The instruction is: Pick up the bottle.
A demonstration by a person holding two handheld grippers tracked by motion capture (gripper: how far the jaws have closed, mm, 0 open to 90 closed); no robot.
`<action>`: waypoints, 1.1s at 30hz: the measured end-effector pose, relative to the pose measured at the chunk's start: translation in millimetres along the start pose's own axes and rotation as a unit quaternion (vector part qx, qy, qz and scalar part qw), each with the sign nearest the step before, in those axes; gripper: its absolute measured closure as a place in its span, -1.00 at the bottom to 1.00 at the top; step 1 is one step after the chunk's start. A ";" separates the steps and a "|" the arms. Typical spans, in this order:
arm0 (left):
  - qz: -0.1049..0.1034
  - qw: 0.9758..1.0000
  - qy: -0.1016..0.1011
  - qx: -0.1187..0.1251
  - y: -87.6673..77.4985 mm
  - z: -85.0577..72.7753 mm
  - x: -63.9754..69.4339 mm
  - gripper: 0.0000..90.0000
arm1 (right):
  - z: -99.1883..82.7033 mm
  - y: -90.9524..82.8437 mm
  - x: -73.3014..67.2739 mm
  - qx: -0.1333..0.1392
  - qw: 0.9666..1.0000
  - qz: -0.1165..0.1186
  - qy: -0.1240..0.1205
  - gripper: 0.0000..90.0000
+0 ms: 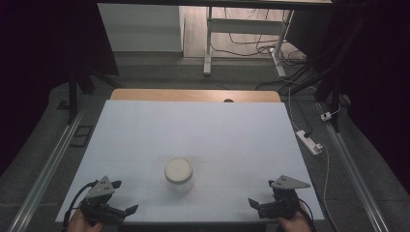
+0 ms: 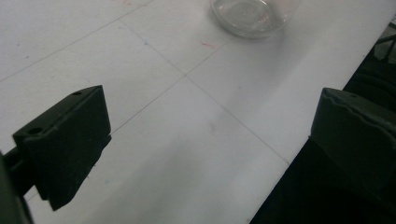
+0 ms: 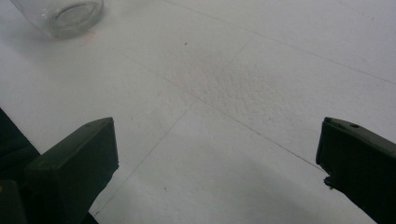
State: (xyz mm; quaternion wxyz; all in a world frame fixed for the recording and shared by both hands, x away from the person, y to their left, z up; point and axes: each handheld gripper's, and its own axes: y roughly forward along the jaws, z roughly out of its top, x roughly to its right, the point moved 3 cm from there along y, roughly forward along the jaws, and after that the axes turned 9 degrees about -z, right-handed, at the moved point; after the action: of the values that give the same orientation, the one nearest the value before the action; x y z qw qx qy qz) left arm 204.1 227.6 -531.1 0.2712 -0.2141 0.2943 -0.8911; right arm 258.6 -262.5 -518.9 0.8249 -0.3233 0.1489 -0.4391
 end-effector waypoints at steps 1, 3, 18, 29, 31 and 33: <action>-0.007 1.000 0.003 0.004 0.9 0.5 -0.4 -1.00 | 0.0 -0.1 0.0 0.000 1.000 0.000 0.000 -1.00; -0.014 1.000 0.004 0.005 2.6 1.6 -1.1 -1.00 | 0.0 -0.1 -0.1 0.000 1.000 0.000 0.000 -1.00; -0.021 0.999 0.024 0.015 16.3 15.4 0.3 -1.00 | 0.0 0.4 0.3 -0.002 1.000 0.003 0.002 -1.00; -0.033 0.999 0.030 0.018 29.3 31.9 -1.2 -1.00 | 0.0 0.8 1.4 -0.003 1.000 0.008 0.006 -1.00; -0.033 0.999 0.033 0.018 31.8 34.6 -2.6 -1.00 | 0.0 1.0 1.6 -0.003 1.000 0.009 0.006 -1.00; -0.031 0.999 0.035 0.017 34.1 37.2 -3.9 -1.00 | 0.0 1.0 1.8 -0.003 1.000 0.010 0.007 -1.00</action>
State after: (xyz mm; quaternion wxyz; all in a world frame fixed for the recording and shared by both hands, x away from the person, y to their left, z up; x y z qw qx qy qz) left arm 239.4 191.6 -526.4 0.2361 -0.1874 0.2815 -0.9110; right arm 260.3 -263.6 -519.5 0.8269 -0.3215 0.1594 -0.4330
